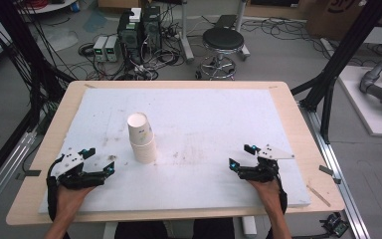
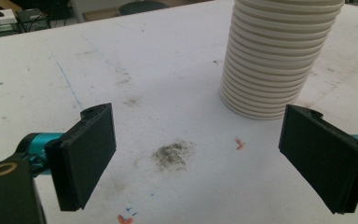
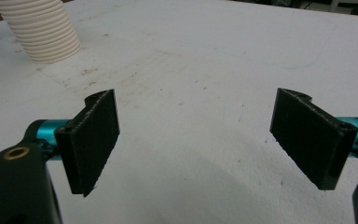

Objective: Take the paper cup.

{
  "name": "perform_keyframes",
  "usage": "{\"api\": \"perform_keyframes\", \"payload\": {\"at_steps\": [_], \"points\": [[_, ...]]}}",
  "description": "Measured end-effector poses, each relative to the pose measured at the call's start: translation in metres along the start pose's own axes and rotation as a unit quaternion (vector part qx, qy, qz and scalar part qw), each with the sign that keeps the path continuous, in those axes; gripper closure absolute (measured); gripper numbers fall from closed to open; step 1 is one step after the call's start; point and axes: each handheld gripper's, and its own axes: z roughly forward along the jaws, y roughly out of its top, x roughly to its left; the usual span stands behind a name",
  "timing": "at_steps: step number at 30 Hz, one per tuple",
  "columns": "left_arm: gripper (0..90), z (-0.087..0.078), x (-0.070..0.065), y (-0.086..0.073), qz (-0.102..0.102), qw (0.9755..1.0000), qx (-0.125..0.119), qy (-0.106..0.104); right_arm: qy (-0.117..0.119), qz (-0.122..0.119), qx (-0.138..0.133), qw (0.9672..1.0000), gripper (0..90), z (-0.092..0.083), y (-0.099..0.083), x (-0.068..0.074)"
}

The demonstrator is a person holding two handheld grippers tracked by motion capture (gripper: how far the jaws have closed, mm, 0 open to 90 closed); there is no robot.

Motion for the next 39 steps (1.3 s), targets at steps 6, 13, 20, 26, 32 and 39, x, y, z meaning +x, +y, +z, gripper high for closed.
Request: {"api": "perform_keyframes", "payload": {"at_steps": [6,13,20,26,32,39], "points": [[10.9,-0.001,0.001,0.0,0.0,1.0,-0.004,-0.002,0.002,0.0,0.001,1.0,15.7,0.0,0.0,-0.001],[10.9,-0.001,0.001,0.0,0.0,1.0,-0.005,-0.006,0.002,0.004,0.002,1.0,15.7,0.0,0.0,-0.001],[10.9,-0.003,0.003,-0.001,-0.003,0.9998,-0.014,-0.016,0.003,0.002,0.002,1.0,15.7,0.0,0.0,-0.001],[10.4,-0.005,0.003,0.006,-0.013,0.999,-0.017,-0.04,0.005,0.0,0.007,1.0,15.7,0.001,0.001,-0.001],[10.4,-0.01,0.003,0.022,0.006,0.9981,-0.026,-0.056,0.007,0.003,0.009,0.9999,15.7,0.002,0.001,-0.002],[10.4,-0.021,0.006,0.052,0.016,0.9958,-0.035,-0.083,0.01,0.005,0.015,0.9998,15.7,0.003,0.001,-0.002]]}}
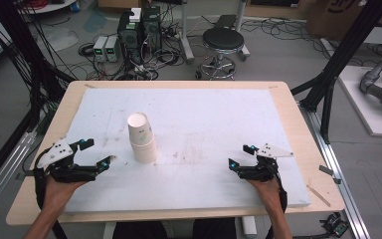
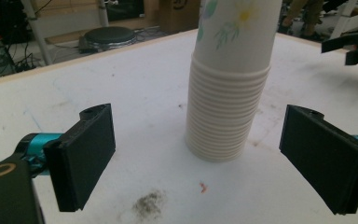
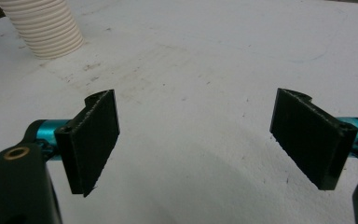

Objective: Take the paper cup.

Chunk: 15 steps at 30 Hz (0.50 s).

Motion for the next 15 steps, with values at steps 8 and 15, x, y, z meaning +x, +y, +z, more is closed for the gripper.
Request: {"api": "perform_keyframes", "payload": {"at_steps": [8,15], "points": [[10.4,-0.003,0.006,0.032,0.009,0.9991,0.006,-0.042,-0.004,-0.006,-0.007,1.0,15.7,-0.001,-0.001,0.001],[10.4,0.001,0.015,0.06,0.017,0.9968,0.005,-0.078,-0.001,-0.004,-0.004,1.0,15.7,-0.001,0.0,0.001]]}}
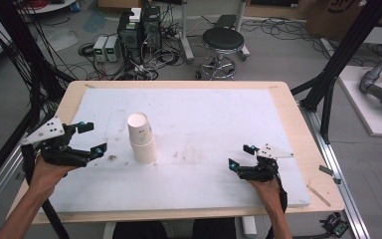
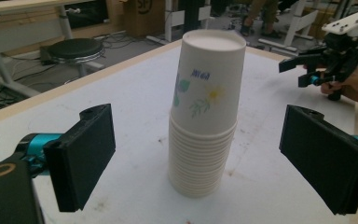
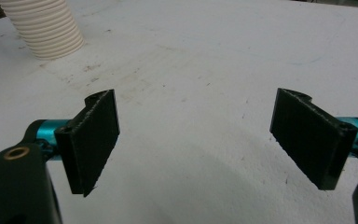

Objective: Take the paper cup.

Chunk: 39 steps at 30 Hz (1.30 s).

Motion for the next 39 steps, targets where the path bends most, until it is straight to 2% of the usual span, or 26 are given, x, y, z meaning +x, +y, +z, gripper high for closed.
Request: {"api": "perform_keyframes", "payload": {"at_steps": [2,4,5,6,7,13,16,18,19,22,23,24,25,26,28,30,31,32,34,35,36,37,39], "points": [[10.4,0.002,0.004,0.007,0.008,0.9998,0.004,-0.016,-0.001,-0.001,0.0,1.0,15.7,0.0,0.0,0.0],[10.4,0.004,0.007,0.014,0.018,0.9995,0.01,-0.023,0.0,-0.001,-0.002,1.0,15.7,0.0,0.0,0.0],[10.4,0.008,0.01,0.021,0.021,0.9989,0.019,-0.037,-0.001,-0.003,-0.003,1.0,15.7,0.0,0.0,0.0],[10.4,0.008,0.01,0.021,0.021,0.9989,0.019,-0.037,-0.001,-0.003,-0.003,1.0,15.7,0.0,0.0,0.0],[10.4,0.012,0.013,0.027,0.028,0.9978,0.031,-0.052,0.001,-0.003,-0.004,1.0,15.7,0.0,0.0,0.0],[10.4,0.025,0.017,0.038,0.036,0.9951,0.05,-0.077,0.003,-0.002,-0.003,1.0,15.7,0.0,0.0,0.0],[10.5,0.033,0.02,0.048,0.057,0.9911,0.075,-0.094,0.004,-0.003,-0.003,1.0,15.7,0.0,0.0,-0.001],[10.4,0.037,0.021,0.053,0.058,0.9893,0.081,-0.107,0.006,-0.004,-0.003,1.0,15.7,-0.001,0.0,-0.001],[10.4,0.044,0.022,0.059,0.062,0.9875,0.093,-0.111,0.008,-0.002,-0.004,1.0,15.7,-0.001,0.0,0.0],[10.5,0.049,0.023,0.062,0.063,0.9863,0.099,-0.116,0.009,0.001,-0.004,1.0,15.7,-0.001,0.0,0.0],[10.4,0.054,0.023,0.067,0.068,0.9839,0.106,-0.127,0.009,-0.001,-0.006,0.9999,15.7,-0.001,0.0,0.0],[10.4,0.054,0.023,0.067,0.068,0.9839,0.106,-0.127,0.009,-0.001,-0.006,0.9999,15.7,-0.001,0.0,0.0],[10.5,0.059,0.024,0.071,0.072,0.9819,0.114,-0.133,0.008,-0.004,-0.006,0.9999,15.7,-0.001,0.0,0.0],[10.4,0.059,0.024,0.071,0.072,0.9819,0.114,-0.133,0.008,-0.004,-0.006,0.9999,15.7,-0.001,0.0,0.0],[10.5,0.064,0.025,0.076,0.077,0.98,0.122,-0.137,0.008,-0.005,-0.006,0.9999,15.7,-0.001,-0.001,0.0],[10.5,0.068,0.026,0.08,0.082,0.9776,0.133,-0.141,0.009,-0.001,-0.006,0.9999,15.7,-0.001,-0.001,0.0],[10.5,0.073,0.028,0.085,0.088,0.9752,0.141,-0.146,0.009,-0.002,-0.006,0.9999,15.7,-0.001,-0.001,0.0],[10.5,0.073,0.028,0.085,0.088,0.9752,0.141,-0.146,0.01,-0.003,-0.007,0.9999,15.7,-0.001,-0.001,-0.001],[10.5,0.077,0.027,0.088,0.089,0.973,0.147,-0.154,0.009,-0.003,-0.006,0.9999,15.7,-0.001,-0.001,0.0],[10.5,0.081,0.027,0.092,0.097,0.9693,0.16,-0.159,0.009,-0.002,-0.005,0.9999,15.7,-0.001,-0.001,0.0],[10.5,0.081,0.027,0.092,0.097,0.9693,0.16,-0.159,0.009,-0.001,-0.005,0.9999,15.7,-0.001,-0.001,0.0],[10.5,0.087,0.025,0.094,0.104,0.9645,0.176,-0.167,0.009,-0.001,-0.005,0.9999,15.7,-0.002,-0.001,0.0],[10.6,0.093,0.023,0.097,0.113,0.9604,0.192,-0.168,0.009,-0.001,-0.005,0.9999,15.7,-0.001,-0.001,0.0]]}}
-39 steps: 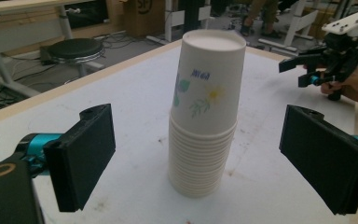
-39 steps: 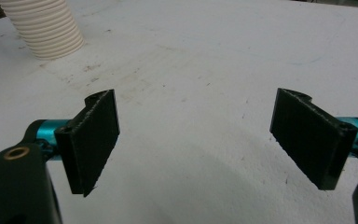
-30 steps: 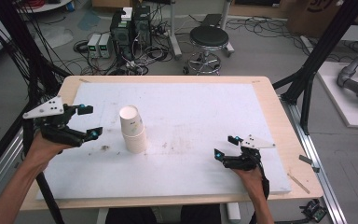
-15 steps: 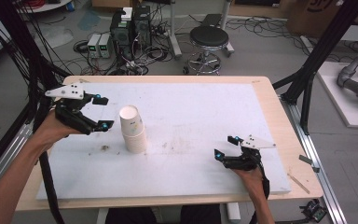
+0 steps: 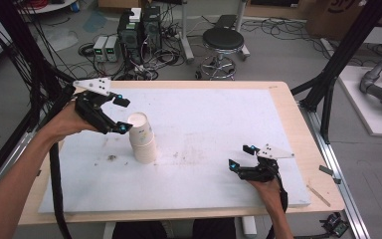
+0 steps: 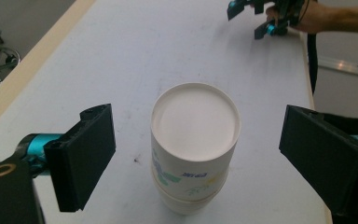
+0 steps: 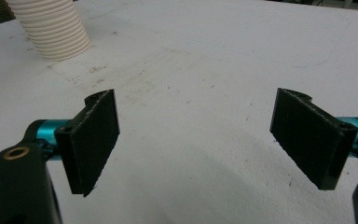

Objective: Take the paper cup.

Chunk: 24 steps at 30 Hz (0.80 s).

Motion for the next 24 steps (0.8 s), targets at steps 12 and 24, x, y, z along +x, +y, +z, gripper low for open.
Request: {"api": "perform_keyframes", "payload": {"at_steps": [12,24], "points": [[11.8,0.02,0.001,0.011,0.013,0.9974,0.07,-0.001,0.002,0.0,0.001,1.0,15.7,0.0,0.0,0.0],[21.7,0.029,0.001,0.017,0.011,0.9951,0.098,-0.003,0.003,0.001,0.002,1.0,15.7,0.0,0.0,-0.001]]}}
